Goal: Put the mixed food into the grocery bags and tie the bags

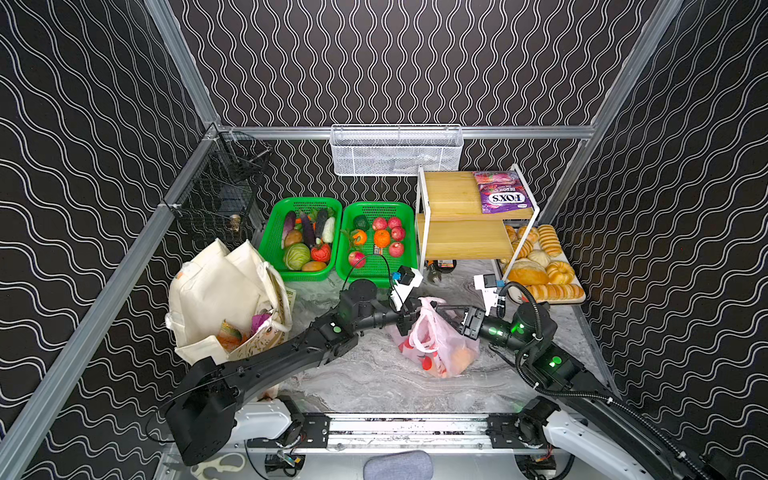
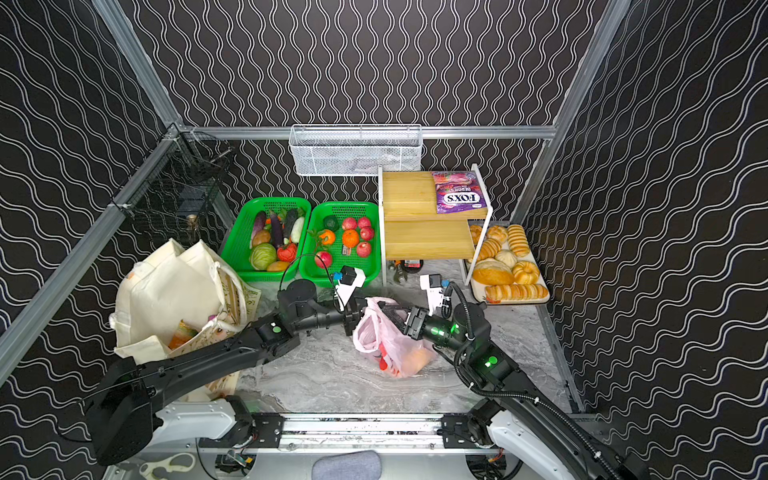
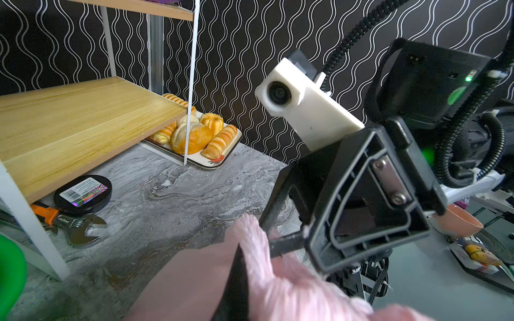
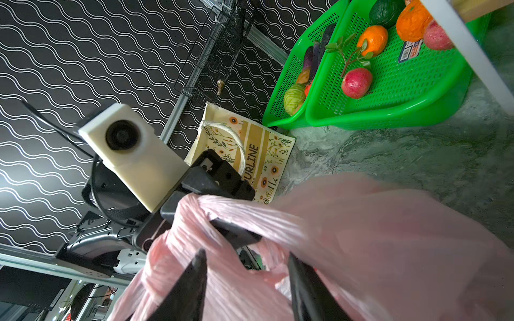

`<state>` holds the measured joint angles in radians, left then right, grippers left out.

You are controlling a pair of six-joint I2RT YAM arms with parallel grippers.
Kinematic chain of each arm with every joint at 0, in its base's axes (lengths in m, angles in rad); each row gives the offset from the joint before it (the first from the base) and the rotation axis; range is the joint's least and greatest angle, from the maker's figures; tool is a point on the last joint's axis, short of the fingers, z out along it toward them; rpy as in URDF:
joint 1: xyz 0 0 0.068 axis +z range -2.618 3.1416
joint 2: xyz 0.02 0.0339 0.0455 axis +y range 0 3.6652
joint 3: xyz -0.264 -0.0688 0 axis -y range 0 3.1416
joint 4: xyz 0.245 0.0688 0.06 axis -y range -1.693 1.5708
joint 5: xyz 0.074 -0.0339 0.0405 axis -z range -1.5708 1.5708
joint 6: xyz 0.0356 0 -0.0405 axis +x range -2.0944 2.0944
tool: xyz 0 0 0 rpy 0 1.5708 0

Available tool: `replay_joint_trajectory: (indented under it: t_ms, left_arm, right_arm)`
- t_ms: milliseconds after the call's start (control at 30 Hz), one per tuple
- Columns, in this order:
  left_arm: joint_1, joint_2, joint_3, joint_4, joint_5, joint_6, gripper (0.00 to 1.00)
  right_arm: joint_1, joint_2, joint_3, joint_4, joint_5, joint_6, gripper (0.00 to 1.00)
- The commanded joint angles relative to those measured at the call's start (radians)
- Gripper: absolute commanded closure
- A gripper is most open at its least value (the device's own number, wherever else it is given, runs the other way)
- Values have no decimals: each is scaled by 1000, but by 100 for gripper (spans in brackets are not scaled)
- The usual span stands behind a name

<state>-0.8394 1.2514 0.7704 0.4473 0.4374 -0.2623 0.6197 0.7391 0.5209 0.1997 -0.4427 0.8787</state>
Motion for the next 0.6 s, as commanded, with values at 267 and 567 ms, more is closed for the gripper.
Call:
replay_joint_trajectory:
  t_ms: [267,567]
  left_arm:
    - [0,7,0,74,19,-27,100]
    - [0,18,-2,93,28,-42,100]
  right_arm:
    - [0,94,2,129,-99,51,70]
    - [4,105,-34,90,-93,26,61]
